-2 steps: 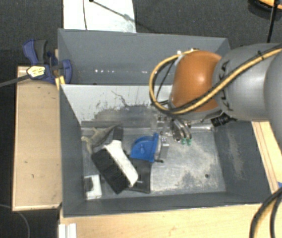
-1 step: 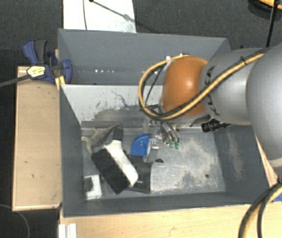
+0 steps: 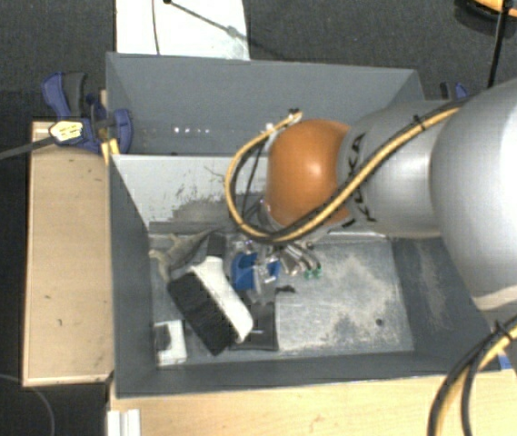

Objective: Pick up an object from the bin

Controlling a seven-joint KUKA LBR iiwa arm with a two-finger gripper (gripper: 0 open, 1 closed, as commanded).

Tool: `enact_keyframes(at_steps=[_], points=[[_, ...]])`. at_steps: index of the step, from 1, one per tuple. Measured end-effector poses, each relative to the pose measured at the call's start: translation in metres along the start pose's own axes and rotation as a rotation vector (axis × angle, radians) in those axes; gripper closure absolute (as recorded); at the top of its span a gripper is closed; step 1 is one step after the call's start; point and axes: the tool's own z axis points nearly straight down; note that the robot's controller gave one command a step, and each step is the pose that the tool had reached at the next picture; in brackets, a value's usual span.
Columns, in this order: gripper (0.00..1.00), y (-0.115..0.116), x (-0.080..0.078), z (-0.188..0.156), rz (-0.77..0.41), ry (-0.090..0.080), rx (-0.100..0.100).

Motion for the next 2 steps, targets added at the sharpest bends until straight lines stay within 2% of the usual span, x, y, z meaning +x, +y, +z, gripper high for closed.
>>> enact_keyframes(at_steps=[1, 2], points=[[1.0, 0.0, 0.0, 0.0, 0.0, 0.0, 0.0], [1.0, 0.003, -0.006, -0.028, -0.005, 0.001, 0.0]])
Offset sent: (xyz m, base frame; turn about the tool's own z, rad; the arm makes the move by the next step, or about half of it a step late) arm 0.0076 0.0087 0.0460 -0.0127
